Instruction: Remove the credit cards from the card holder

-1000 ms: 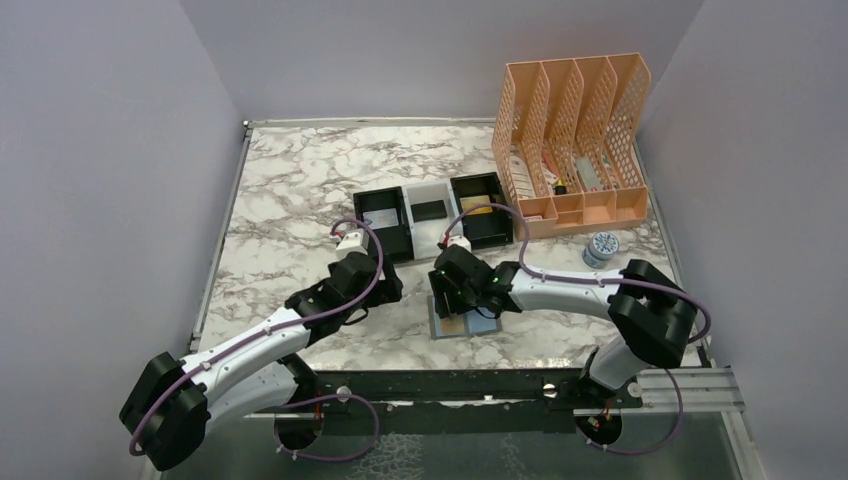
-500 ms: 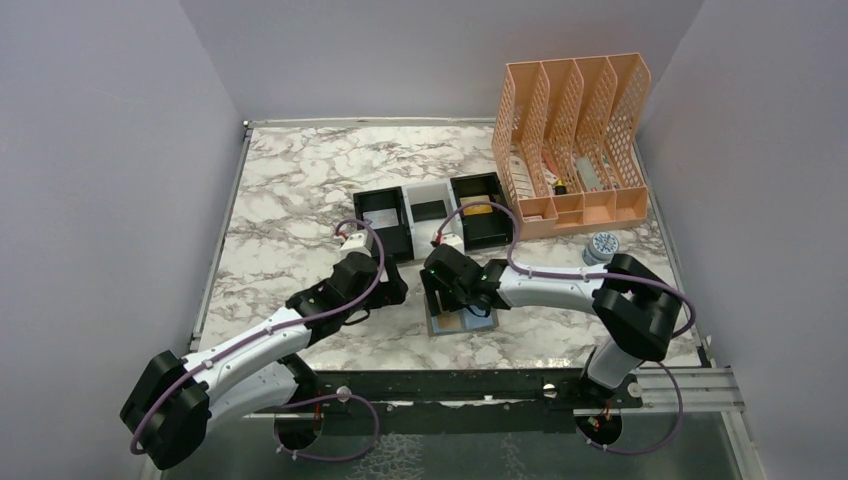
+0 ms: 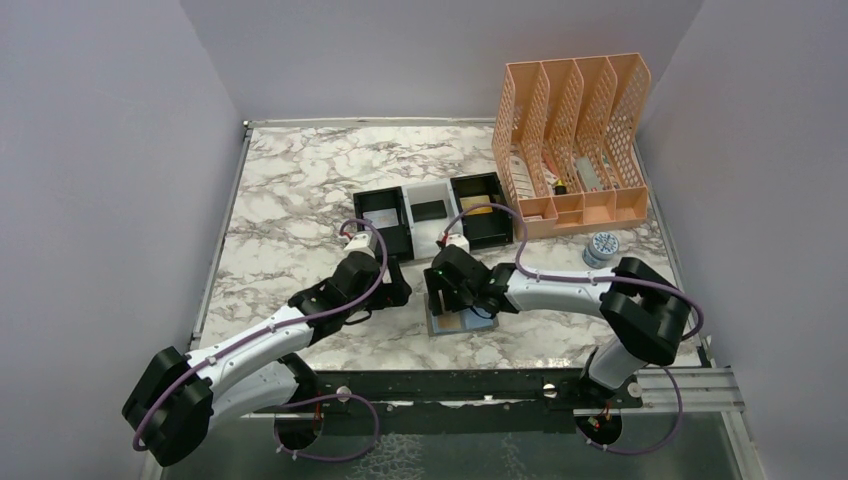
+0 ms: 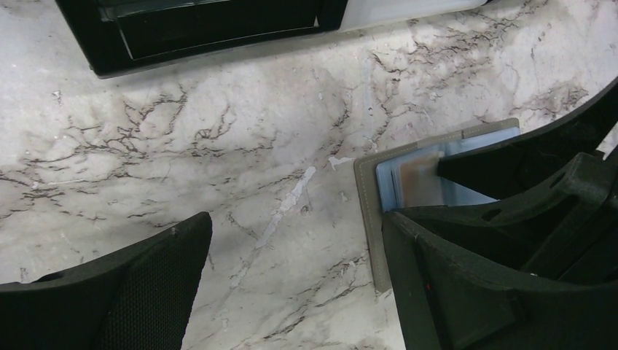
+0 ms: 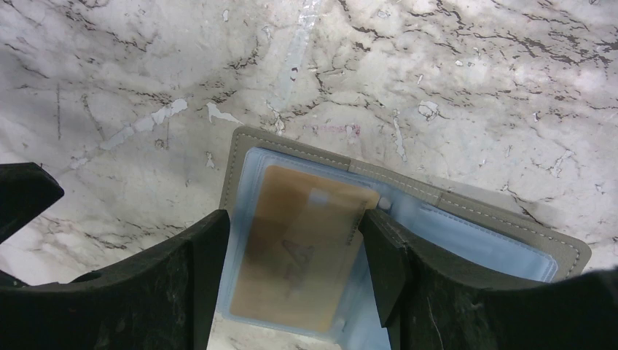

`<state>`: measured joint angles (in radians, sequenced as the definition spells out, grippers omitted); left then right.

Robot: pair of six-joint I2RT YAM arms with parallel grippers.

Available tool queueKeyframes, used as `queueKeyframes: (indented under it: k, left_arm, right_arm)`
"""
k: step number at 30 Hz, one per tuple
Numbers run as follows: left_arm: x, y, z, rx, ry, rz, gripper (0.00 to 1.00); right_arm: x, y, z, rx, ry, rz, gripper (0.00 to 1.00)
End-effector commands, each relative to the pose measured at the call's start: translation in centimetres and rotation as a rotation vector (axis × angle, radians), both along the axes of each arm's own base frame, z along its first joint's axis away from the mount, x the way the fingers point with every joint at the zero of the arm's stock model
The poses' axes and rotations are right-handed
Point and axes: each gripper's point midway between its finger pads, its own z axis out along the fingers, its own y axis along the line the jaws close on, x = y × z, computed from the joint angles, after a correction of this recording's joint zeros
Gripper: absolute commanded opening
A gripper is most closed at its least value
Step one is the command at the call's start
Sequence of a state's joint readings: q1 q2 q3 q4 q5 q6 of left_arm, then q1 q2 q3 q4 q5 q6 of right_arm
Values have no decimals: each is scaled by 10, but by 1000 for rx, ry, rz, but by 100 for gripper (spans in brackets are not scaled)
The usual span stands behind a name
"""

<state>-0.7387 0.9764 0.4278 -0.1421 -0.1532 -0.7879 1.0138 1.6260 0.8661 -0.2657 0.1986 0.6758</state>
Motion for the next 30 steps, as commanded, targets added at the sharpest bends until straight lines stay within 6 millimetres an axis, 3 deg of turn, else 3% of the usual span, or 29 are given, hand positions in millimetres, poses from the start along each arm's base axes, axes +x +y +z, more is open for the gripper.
queueKeyframes:
  k: [1, 7, 13, 23, 27, 30]
  left_arm:
    - [-2, -12, 8, -58, -21, -62, 89]
    - [-7, -18, 6, -92, -6, -94, 89]
    - [-9, -23, 8, -106, -9, -123, 89]
    - [-15, -38, 12, -147, -6, -213, 88]
    - [-16, -42, 11, -156, -5, -235, 88]
    - [-17, -41, 8, -151, 2, -235, 88]
  right_arm:
    - [-25, -5, -28, 41, 144, 21, 69]
    - [-22, -15, -32, 42, 157, -20, 69]
    - [-17, -30, -38, -30, 134, -50, 63]
    - [-19, -19, -33, 75, 169, -37, 53]
    - [-15, -21, -30, 92, 166, -46, 54]
    - [-12, -27, -33, 46, 156, -57, 63]
